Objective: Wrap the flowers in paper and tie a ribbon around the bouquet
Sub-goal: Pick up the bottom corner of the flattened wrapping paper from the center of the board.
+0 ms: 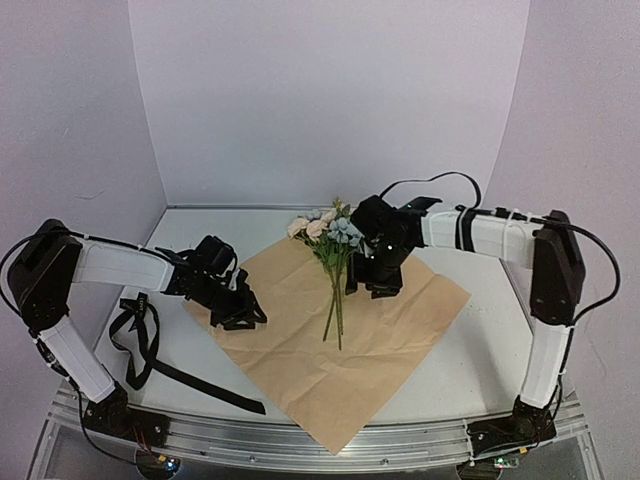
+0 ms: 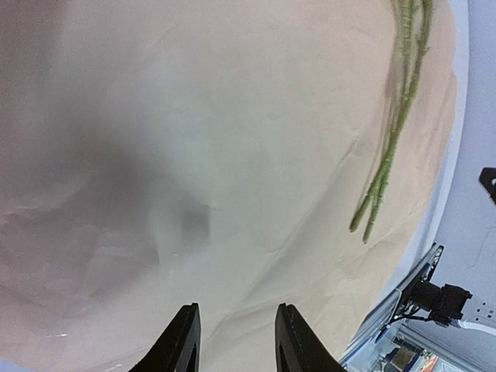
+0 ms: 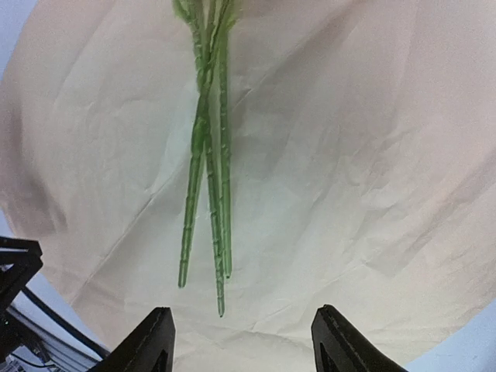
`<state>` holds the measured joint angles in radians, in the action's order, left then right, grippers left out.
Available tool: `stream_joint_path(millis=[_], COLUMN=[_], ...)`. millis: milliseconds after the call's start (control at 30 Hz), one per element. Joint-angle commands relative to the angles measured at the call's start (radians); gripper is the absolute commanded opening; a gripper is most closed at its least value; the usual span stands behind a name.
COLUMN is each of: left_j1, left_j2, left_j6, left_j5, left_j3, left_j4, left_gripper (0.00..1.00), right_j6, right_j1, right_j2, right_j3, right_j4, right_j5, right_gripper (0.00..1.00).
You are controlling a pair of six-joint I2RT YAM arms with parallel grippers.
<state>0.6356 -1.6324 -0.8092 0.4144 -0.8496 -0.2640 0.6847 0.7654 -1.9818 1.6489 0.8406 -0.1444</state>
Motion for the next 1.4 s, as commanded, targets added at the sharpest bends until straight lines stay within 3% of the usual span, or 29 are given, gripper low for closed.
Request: stream_joint_path(millis=[0,233,500,667,900,1200,1367], left_j1=[0.071,0.185,0.208,0.209,0.210,0.209,0.210], left_j2=[0.042,-0.114,-0.286,-0.309,-0.306,-0.316,-0.307], left_j6=[0.047,0.086,0.066,0.050,0.067,0.084,0.086], left_j5=[0.001,0.058,0.098,0.086,0.052,0.047,0.046], left_j3=[-0.096,-0.187,-0.151,-0.115,-0.123,-0.145,-0.140], left_j4=[0.000,0.106,0.242,0.259,0.220,0.187,0.188], left_gripper=[0.36,0.31,0.23,0.22,0.22,0.21,0.21], right_j6=[0.096,0.303,0.538,0.679,0.880,1.014,1.055], right_j1=[0.038,0.122,0.245,0.304,0.358,0.468,0.486], right_j2=[0.196,0.473,0.608,0.624,0.595,0.660,0.587], right_j3=[-0.260,-0.684,-0.996,-1.096,-1.215,-1.265,-1.269], right_j4=[-0.124,-0.355,-0.596,-0.700,-0.946,-0.942,-1.072], right_j5=[-0.030,-0.016,0.014,0.025,0.039,0.097,0.106], right_gripper=[0.63,0.69,0.79,0.83,0.81,0.80,0.66])
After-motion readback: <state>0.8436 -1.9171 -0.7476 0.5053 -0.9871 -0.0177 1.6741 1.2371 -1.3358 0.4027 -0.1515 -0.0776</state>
